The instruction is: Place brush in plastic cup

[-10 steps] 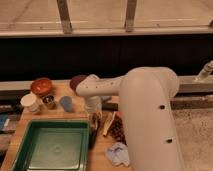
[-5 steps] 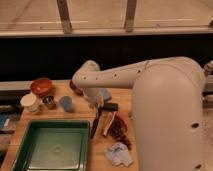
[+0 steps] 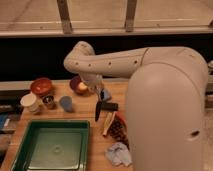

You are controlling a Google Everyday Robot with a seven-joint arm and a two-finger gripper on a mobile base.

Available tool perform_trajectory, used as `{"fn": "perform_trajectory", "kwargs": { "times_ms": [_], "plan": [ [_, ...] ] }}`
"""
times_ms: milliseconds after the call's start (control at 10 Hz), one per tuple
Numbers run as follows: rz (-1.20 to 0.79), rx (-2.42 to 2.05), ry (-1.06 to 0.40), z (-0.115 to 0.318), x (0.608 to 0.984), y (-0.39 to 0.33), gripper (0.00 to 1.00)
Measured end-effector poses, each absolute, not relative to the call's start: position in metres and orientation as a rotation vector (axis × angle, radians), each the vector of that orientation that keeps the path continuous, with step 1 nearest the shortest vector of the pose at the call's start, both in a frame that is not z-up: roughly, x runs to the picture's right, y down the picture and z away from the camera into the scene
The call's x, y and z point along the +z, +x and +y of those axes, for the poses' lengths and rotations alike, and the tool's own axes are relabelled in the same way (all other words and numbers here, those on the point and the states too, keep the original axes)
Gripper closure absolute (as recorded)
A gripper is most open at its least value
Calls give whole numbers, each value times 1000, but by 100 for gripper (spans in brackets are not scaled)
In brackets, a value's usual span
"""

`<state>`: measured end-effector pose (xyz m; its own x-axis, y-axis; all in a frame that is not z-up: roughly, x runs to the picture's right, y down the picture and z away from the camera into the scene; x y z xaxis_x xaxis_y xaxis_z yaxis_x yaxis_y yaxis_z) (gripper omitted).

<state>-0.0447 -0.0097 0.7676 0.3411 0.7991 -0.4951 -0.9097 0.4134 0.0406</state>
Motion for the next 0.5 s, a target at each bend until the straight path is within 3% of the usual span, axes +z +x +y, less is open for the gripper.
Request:
{"fn": "perform_trajectory", "kwargs": {
  "times_ms": [500],
  "plan": [
    [432,998,-342,19,771,-94,100]
  ]
}}
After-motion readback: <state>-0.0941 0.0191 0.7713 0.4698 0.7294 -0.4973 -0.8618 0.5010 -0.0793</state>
